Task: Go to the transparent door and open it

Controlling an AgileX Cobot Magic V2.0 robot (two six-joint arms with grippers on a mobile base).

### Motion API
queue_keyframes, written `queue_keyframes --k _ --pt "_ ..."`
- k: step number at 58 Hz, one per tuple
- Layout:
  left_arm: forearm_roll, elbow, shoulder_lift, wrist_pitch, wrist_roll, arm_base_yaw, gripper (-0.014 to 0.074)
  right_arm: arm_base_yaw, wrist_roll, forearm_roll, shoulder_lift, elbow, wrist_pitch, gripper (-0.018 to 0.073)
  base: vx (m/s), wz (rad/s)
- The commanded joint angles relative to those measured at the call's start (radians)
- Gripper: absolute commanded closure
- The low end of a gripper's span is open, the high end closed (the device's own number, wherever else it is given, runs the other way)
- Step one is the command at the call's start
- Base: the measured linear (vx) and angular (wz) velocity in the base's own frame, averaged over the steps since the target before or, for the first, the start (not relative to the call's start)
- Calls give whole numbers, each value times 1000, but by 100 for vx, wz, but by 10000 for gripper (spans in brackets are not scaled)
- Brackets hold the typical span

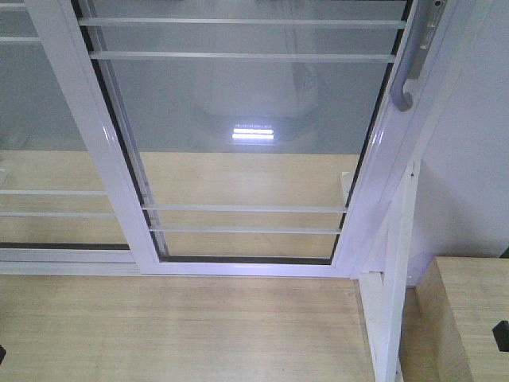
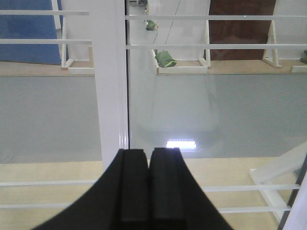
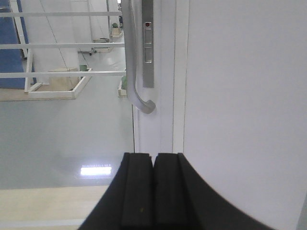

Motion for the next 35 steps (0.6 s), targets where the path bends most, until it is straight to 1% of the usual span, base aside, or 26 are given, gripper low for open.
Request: queue_keyframes --k 1,35 --pt "-3 15 -15 -81 -8 1 599 -4 0 -3 -15 4 -85 568 19 -2" --pt "-3 15 -15 -79 -8 2 599 -2 0 -3 -15 4 -85 568 13 -2"
